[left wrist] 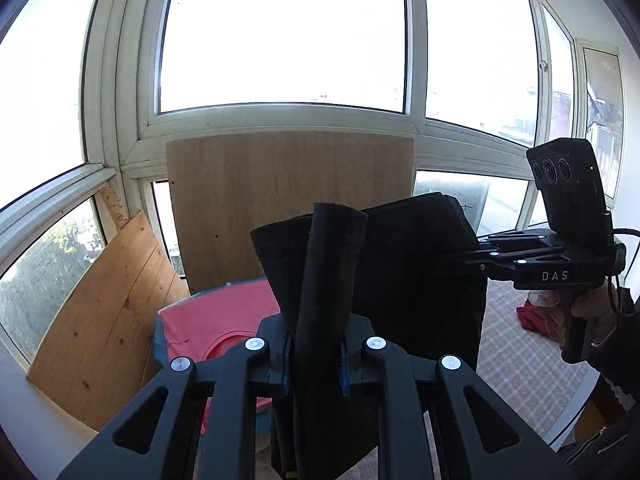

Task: Fold clothes
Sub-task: 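Lift the folded pants with both grippers and carry them onto the garment stack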

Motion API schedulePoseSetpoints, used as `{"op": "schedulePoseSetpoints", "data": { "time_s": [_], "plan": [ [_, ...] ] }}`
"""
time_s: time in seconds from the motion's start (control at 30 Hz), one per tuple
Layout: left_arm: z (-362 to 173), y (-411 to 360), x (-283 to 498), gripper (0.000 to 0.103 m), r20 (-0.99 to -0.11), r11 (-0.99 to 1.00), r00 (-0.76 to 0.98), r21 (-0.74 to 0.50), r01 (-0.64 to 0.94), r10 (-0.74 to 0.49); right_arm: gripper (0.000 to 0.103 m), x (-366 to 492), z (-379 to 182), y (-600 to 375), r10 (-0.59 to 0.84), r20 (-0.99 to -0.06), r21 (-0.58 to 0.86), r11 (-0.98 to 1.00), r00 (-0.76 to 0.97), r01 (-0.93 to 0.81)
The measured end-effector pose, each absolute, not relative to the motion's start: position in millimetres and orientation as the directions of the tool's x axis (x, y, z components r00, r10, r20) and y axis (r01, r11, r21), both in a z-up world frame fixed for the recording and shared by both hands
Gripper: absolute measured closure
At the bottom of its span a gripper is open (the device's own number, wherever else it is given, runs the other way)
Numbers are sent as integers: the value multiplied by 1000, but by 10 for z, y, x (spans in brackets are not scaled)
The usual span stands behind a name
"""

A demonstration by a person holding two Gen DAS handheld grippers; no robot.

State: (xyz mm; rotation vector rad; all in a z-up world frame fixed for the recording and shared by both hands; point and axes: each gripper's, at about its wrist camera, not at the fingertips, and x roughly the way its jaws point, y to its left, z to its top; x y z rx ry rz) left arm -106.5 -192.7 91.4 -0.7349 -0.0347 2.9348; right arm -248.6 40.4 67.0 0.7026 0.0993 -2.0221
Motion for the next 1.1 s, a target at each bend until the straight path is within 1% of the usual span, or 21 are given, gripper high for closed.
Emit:
{"op": "schedulePoseSetpoints", "data": {
  "time_s": [0.1, 0.17, 0.27, 0.33, 0.43, 0.57, 0.77, 0.83, 0.9, 0.93, 0.97, 1.03, 1.1],
  "plan": [
    [911, -2275, -1162, 88, -477, -995, -873, -66, -82, 103, 88, -2604, 684, 38, -793, -517, 266, -506, -322, 821],
    [823, -2499, -1352, 88, -502, -995, -860, -75, -67, 96, 88, -2744, 665, -263, -798, -528, 296, -492, -289, 819],
    [562, -2808, -1824, 87, -571, -998, -819, -58, -35, 62, 88, -3025, 566, -671, -784, -568, 329, -494, -249, 805],
    [292, -3003, -2214, 87, -626, -996, -776, -89, -20, 72, 88, -3243, 402, -979, -755, -607, 313, -513, -248, 799],
    [-91, -3166, -2712, 88, -683, -994, -726, -110, -2, 77, 88, -3659, 65, -1179, -697, -677, 310, -560, -235, 768],
    [-417, -3284, -3145, 88, -726, -990, -678, -140, -12, 111, 88, -4083, -327, -1271, -629, -743, 298, -616, -228, 729],
    [-727, -3404, -3444, 87, -761, -986, -635, -169, -6, 134, 88, -4467, -640, -1357, -626, -760, 360, -629, -175, 689],
    [-818, -3467, -3481, 85, -766, -981, -627, -193, 11, 143, 84, -4563, -725, -1448, -603, -781, 343, -631, -162, 696],
    [-865, -3542, -3473, 79, -763, -973, -627, -229, 33, 158, 68, -4608, -772, -1521, -560, -810, 287, -635, -172, 717],
    [-859, -3567, -3453, 74, -759, -971, -631, -235, 40, 158, 64, -4615, -747, -1509, -557, -811, 277, -636, -180, 720],
    [-837, -3576, -3431, 69, -756, -974, -639, -221, 45, 142, 62, -4630, -712, -1488, -560, -807, 275, -638, -188, 720],
    [-766, -3580, -3381, 64, -749, -984, -657, -167, 68, 81, 59, -4652, -628, -1423, -566, -797, 269, -645, -211, 715],
    [-694, -3591, -3341, 64, -741, -988, -670, -131, 79, 44, 58, -4646, -509, -1307, -559, -787, 244, -671, -261, 700]
  ]
}}
